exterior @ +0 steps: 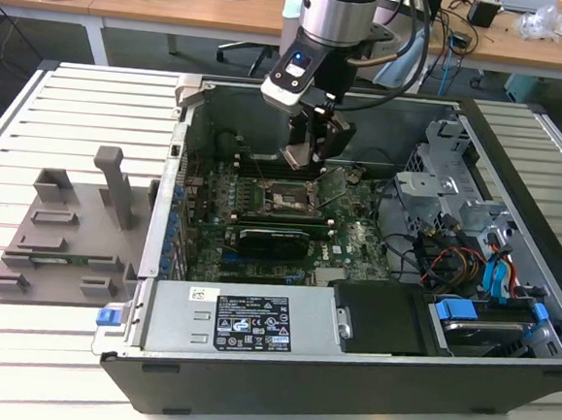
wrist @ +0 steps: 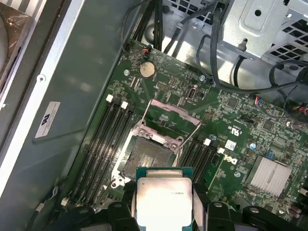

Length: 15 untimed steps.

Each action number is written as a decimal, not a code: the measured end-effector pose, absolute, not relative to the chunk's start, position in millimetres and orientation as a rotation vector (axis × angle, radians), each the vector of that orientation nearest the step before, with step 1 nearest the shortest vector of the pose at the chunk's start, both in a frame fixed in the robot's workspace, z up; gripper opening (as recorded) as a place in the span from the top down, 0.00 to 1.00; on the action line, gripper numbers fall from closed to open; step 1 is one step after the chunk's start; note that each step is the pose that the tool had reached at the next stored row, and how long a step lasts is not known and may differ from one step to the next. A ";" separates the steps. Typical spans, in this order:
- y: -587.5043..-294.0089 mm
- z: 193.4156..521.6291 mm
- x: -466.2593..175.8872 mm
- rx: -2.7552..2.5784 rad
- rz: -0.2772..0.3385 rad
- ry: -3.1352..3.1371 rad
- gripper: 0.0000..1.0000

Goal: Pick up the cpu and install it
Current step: 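Place the cpu into insertion slot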

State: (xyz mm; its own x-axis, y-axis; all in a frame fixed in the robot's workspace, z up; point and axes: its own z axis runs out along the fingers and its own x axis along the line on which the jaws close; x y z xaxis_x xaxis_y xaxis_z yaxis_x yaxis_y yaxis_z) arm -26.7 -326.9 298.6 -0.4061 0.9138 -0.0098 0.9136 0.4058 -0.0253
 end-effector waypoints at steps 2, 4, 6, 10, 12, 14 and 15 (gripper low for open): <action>-326.9 298.5 -26.7 -1.730 0.043 -2.616 0.45; -326.9 298.4 -26.7 -1.744 0.043 -2.606 0.45; -326.9 298.3 -26.7 -1.753 0.044 -2.601 0.45; -326.9 298.2 -26.7 -1.777 0.044 -2.584 0.45; -326.9 298.1 -26.7 -1.788 0.045 -2.577 0.45; -326.9 298.1 -26.7 -1.801 0.045 -2.568 0.45; -326.9 298.1 -26.7 -1.805 0.046 -2.565 0.45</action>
State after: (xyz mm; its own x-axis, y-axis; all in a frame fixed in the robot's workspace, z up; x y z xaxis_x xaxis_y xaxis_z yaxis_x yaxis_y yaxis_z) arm -26.7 -326.9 298.1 -0.3375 0.9412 -0.0129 0.9411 0.3371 -0.0266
